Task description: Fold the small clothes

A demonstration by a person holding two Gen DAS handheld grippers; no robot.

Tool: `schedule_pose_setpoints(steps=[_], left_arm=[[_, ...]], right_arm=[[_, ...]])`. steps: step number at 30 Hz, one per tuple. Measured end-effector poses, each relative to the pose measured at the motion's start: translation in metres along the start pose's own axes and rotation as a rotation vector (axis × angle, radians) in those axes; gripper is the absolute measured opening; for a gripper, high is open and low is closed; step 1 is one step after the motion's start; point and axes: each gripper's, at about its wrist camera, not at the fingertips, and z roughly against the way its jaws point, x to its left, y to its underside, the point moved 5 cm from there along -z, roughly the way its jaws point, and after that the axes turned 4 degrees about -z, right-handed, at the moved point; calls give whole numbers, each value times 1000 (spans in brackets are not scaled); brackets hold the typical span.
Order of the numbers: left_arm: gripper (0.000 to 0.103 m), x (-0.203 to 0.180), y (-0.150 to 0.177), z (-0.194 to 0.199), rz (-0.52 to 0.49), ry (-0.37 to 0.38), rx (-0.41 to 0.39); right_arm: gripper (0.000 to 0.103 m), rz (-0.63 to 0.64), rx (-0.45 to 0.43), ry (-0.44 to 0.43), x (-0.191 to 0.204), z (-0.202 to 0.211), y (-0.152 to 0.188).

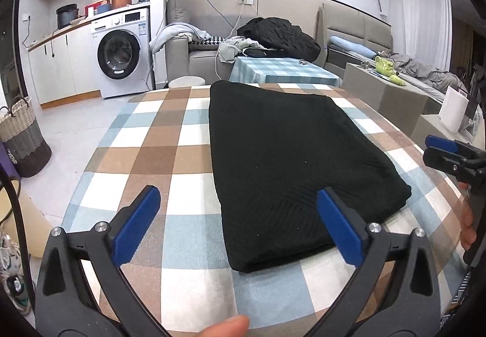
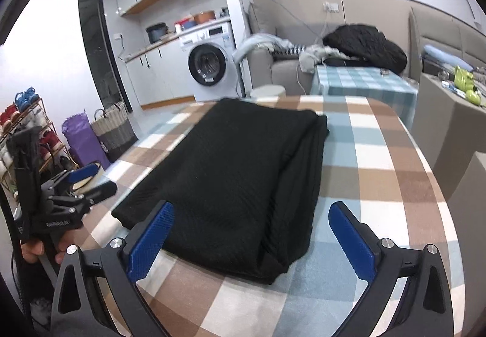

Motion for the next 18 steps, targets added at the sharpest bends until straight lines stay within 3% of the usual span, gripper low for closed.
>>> schedule_pose_setpoints(steps=[11,18], left_arm=[[102,10,15,15,46,-28,-47],[102,8,18,18,44,-27,-73]], right_arm=[[103,59,-101,-45,9,11,9],[103,86,-139,-18,7,16,15]])
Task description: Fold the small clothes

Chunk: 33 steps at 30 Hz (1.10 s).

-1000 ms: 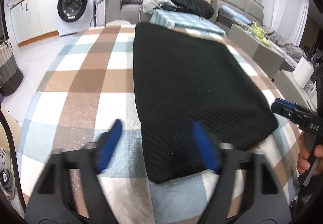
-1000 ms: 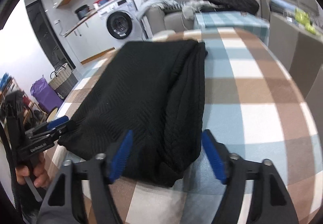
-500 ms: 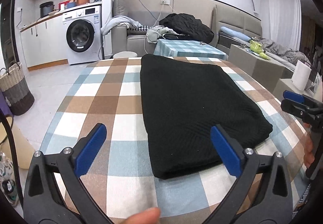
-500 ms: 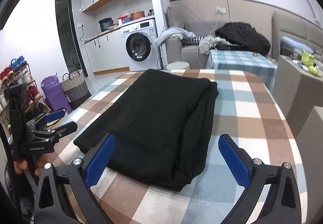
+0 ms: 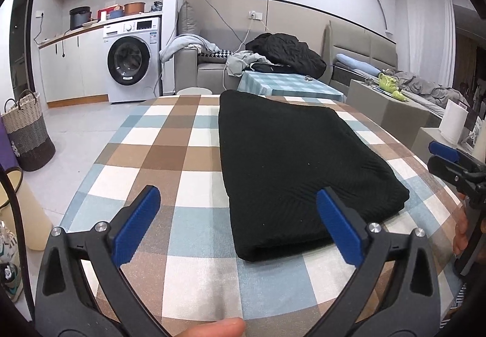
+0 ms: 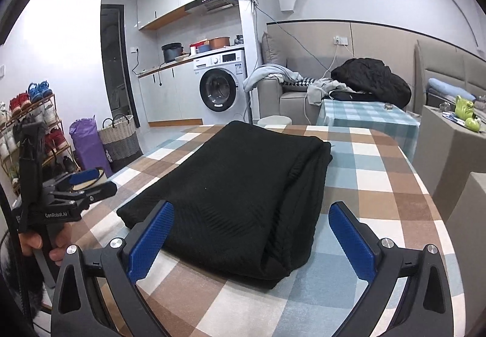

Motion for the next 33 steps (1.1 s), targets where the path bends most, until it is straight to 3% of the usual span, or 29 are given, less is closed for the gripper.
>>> schedule_pose_setpoints(steps=[9,33], left_arm=[[102,2,1,4,11,3,-10],[102,4,1,1,12,40,-12]], right_arm=[[103,-12,-47,6,-6,6,2],[103,14,-56,8,-3,8,4]])
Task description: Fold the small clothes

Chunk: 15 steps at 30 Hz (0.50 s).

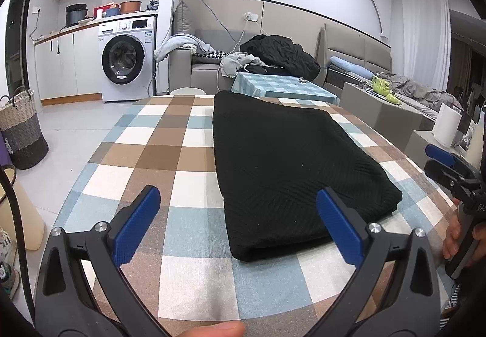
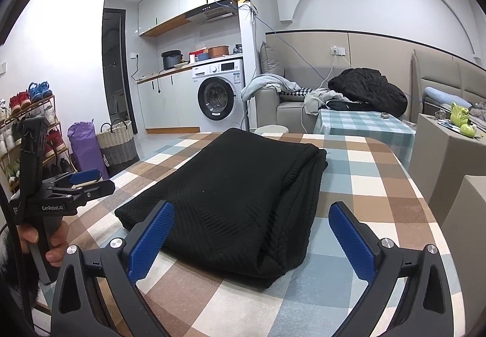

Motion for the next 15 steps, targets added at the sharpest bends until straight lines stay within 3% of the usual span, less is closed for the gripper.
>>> schedule_pose_setpoints(steps=[15], left_arm=[[102,1,0,0,5,-6,4]], right_arm=[[103,3,1,0,0,-1,0]])
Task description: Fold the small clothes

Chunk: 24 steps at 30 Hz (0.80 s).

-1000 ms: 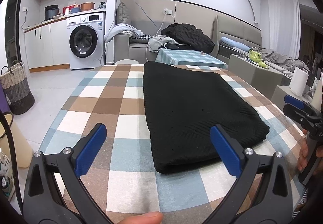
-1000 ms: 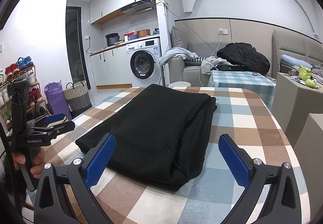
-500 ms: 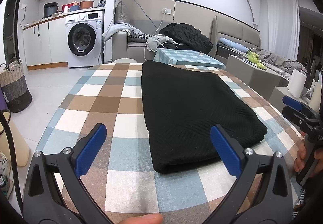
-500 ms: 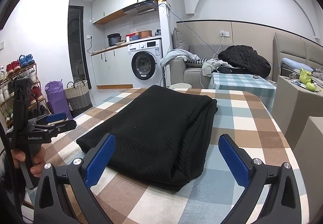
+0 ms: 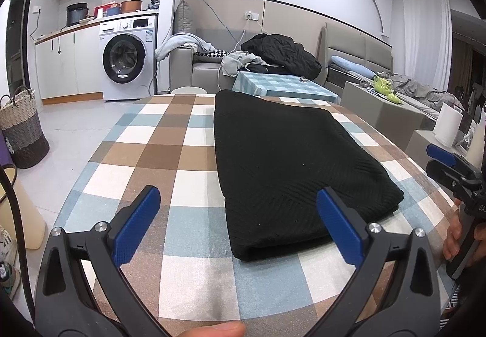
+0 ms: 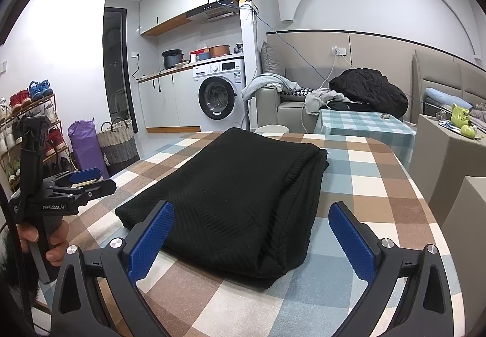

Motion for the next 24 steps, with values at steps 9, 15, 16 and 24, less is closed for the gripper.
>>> schedule_pose_setpoints(steps=[9,15,16,24], left_arm=[[102,0,0,0,-1,-2,-3],[102,0,0,0,0,-2,-3],[102,0,0,0,0,-3,-3],[102,1,0,0,1,-5,-6]], right_arm=[[103,1,0,1,1,1,0],[103,0,0,1,1,0,0],[103,0,0,1,1,1,0],[103,0,0,1,1,1,0]])
